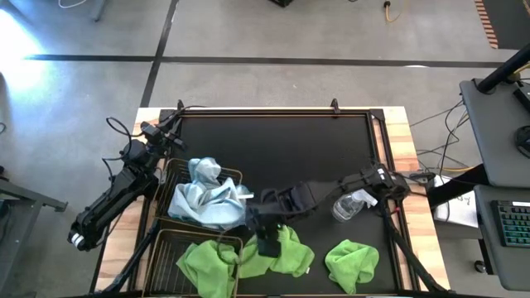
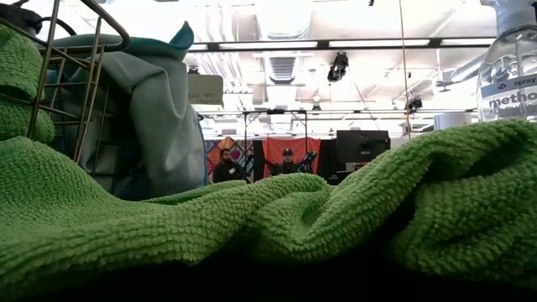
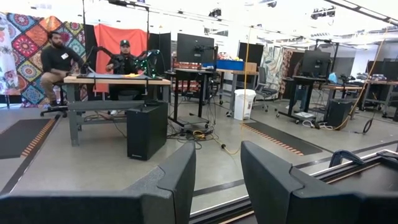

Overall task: Sort microfiber towel by color & place in baskets
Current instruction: Put the left green towel into the bottom wire basket

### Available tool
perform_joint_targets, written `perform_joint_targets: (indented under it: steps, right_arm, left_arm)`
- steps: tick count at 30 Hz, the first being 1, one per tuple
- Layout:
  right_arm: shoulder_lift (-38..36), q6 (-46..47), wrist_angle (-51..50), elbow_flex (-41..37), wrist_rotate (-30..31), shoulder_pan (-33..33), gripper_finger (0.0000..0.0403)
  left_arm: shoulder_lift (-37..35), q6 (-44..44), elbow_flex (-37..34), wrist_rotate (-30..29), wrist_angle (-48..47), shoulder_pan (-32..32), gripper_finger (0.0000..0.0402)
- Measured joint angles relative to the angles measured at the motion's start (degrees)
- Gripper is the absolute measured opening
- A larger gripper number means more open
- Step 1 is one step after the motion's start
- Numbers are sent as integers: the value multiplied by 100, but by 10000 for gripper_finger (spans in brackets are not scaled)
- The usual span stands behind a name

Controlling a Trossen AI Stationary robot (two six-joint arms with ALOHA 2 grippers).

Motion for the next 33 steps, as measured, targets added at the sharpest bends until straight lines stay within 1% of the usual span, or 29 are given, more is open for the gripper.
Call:
perform_joint_targets:
  steps: [11,17,20,27,33]
  right_arm:
    - [0,1167,-91,-62,106,851,118]
    - [2,1747,-97,-318,896,1234,110]
    - [2,2048,-97,-530,1121,1308,105]
    - [7,2368,-97,-1319,1123,1326,97]
    - [11,2564,-85,-1924,1115,1207,96]
  left_arm:
    - [0,0,0,0,1,-1,113]
    - [0,0,0,1,-1,0,113]
    - [0,0,0,0,1,-1,113]
    - [0,0,0,0,1,-1,113]
    - [0,0,0,2,1,-2,113]
